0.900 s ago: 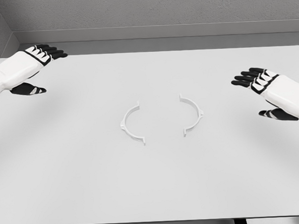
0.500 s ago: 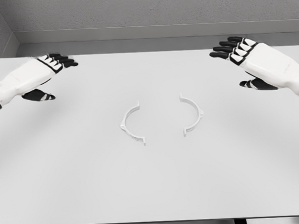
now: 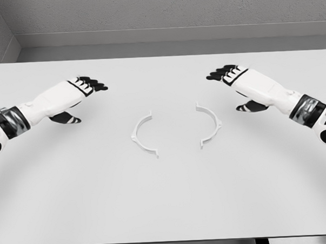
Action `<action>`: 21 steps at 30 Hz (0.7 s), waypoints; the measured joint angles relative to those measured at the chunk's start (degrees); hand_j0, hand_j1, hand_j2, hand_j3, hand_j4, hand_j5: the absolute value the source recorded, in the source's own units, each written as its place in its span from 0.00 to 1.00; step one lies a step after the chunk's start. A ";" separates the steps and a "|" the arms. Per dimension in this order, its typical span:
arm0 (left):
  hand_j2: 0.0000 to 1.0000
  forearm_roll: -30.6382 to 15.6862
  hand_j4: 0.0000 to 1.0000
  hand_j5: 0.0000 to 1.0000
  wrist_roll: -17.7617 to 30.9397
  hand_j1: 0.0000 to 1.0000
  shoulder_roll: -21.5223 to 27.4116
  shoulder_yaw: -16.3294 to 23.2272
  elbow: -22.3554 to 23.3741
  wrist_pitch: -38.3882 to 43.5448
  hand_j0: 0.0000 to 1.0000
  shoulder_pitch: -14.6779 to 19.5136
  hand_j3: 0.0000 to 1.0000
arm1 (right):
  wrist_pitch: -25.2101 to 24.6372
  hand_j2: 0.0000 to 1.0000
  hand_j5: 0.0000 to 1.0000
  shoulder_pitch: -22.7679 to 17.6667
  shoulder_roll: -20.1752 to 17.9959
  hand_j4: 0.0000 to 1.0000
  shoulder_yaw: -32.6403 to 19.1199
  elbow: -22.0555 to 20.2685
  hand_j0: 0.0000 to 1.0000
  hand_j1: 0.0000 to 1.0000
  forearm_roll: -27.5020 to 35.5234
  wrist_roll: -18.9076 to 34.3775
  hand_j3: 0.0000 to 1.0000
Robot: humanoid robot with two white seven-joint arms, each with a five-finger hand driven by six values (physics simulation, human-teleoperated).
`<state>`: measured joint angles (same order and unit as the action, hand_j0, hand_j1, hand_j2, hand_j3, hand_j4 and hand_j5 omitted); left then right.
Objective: Assemble PVC drainage pipe clamps
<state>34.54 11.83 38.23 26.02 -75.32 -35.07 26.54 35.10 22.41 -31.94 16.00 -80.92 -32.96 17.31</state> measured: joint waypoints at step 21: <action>1.00 0.07 1.00 1.00 1.33 1.00 -2.28 1.57 -9.74 0.02 1.00 -3.17 1.00 | -0.01 1.00 1.00 0.26 2.71 1.00 2.64 6.36 1.00 1.00 1.67 0.55 1.00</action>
<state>34.62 13.16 35.95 27.59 -85.06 -35.06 23.38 35.09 22.68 -29.23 18.64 -74.55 -31.28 17.86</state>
